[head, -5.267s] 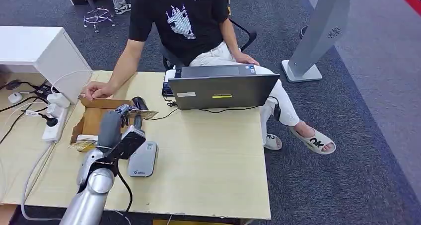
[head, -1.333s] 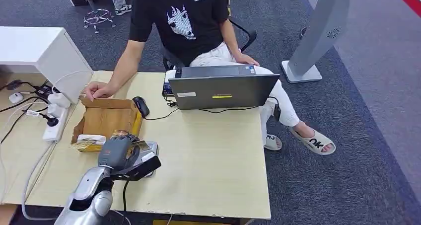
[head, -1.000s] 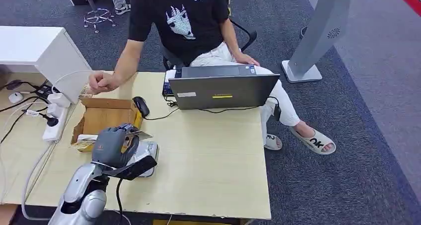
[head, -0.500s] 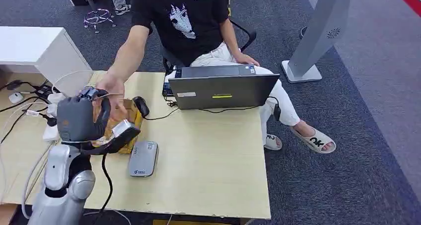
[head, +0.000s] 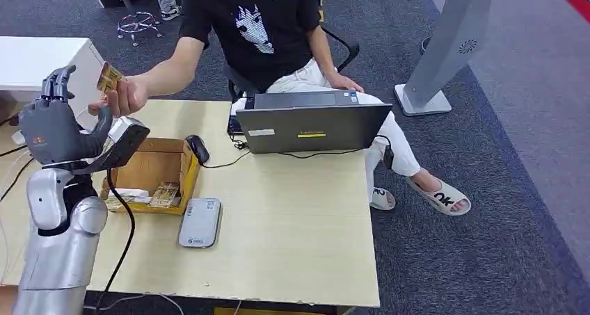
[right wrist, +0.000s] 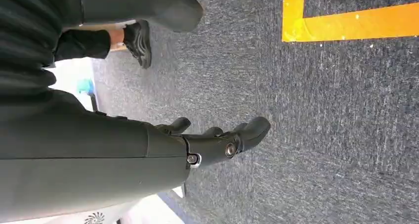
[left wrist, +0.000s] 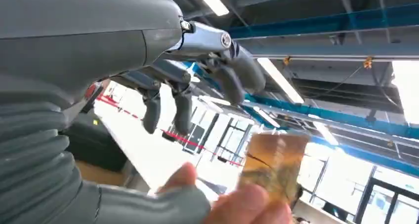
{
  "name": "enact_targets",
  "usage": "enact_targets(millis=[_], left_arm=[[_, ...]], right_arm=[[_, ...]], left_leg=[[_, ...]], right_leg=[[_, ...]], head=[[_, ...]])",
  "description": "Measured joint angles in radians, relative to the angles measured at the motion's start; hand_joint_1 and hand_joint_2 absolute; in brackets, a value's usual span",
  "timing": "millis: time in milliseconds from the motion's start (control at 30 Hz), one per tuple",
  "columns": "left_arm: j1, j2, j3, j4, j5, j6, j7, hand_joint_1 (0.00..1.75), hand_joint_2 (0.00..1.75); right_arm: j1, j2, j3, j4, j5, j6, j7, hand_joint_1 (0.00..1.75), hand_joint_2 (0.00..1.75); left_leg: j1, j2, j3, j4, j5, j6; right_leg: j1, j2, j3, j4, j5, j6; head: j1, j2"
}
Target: Pass the card to the sensor for recognition and then transmit it.
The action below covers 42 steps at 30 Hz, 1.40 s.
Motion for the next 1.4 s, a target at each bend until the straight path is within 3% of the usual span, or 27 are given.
enact_targets(millis=[233,367,467,667,767,900,1067,1200,1400], left_arm=[[0.019,-0.001,0.037,0.018,0.054,0.001,-0.041,0.00,1.75],[0.060,-0.006,0.053,0.011,0.145,-0.003,-0.098,0.00,1.75],[0.104,-0.016,0.057,-0.020,0.235,-0.002,-0.167,0.00,1.75],[0.240,-0.063,0.058,-0.173,0.413,0.021,-0.340,0.00,1.75],[0.338,-0.080,0.040,-0.269,0.385,0.030,-0.387,0.00,1.75],[0.452,-0.088,-0.014,-0.366,0.244,0.070,-0.376,0.00,1.75],[0.535,-0.087,-0.071,-0.432,0.155,0.102,-0.332,0.00,1.75],[0.563,-0.085,-0.088,-0.459,0.138,0.108,-0.328,0.00,1.75],[0.597,-0.070,-0.098,-0.477,0.033,0.123,-0.254,0.00,1.75]], right_arm=[[0.000,0.000,0.001,0.000,-0.005,-0.003,0.008,0.00,1.75],[0.000,0.000,0.001,0.000,-0.010,-0.003,0.005,0.00,1.75],[0.000,0.000,0.001,0.000,-0.011,-0.005,-0.001,0.00,1.75],[0.000,0.000,0.001,0.000,-0.030,-0.008,-0.012,0.00,1.75],[0.002,0.000,0.000,0.000,-0.042,-0.010,-0.012,0.00,1.75],[0.004,0.000,-0.002,0.000,-0.052,-0.011,-0.012,0.00,1.75],[0.006,0.000,-0.008,0.000,-0.063,-0.016,-0.014,0.00,1.75],[0.006,0.000,-0.009,0.000,-0.065,-0.019,-0.016,0.00,1.75],[0.006,0.002,-0.015,0.000,-0.076,-0.019,-0.024,0.00,1.75]], left_leg=[[0.000,0.000,0.000,0.000,0.000,0.000],[0.000,0.000,0.000,0.000,0.000,0.000],[0.000,0.000,0.000,0.000,0.000,0.000],[0.000,0.001,0.000,0.000,-0.001,0.001],[0.000,0.001,0.000,0.000,-0.002,0.001],[0.000,0.001,0.000,0.000,-0.002,0.001],[0.000,0.001,0.000,0.000,-0.002,0.001],[0.000,0.001,0.000,0.000,-0.002,0.001],[0.000,0.000,0.000,0.000,-0.002,0.001]], right_leg=[[0.000,0.000,0.000,0.000,0.000,0.000],[0.000,0.000,0.000,0.000,0.000,0.000],[0.000,0.000,0.000,0.000,0.000,0.000],[0.000,0.000,0.000,-0.001,-0.001,0.000],[0.000,0.001,0.000,-0.001,-0.001,0.001],[0.000,0.001,-0.001,-0.001,-0.001,0.001],[0.000,0.001,0.000,-0.001,-0.001,0.001],[0.000,0.000,0.000,-0.001,-0.001,0.001],[0.000,0.000,0.000,-0.001,-0.001,0.001]], head=[[0.000,0.000],[0.000,0.000],[0.000,0.000],[0.000,0.000],[0.000,0.000],[0.000,0.000],[0.000,0.000],[0.000,0.000],[0.000,0.000]])
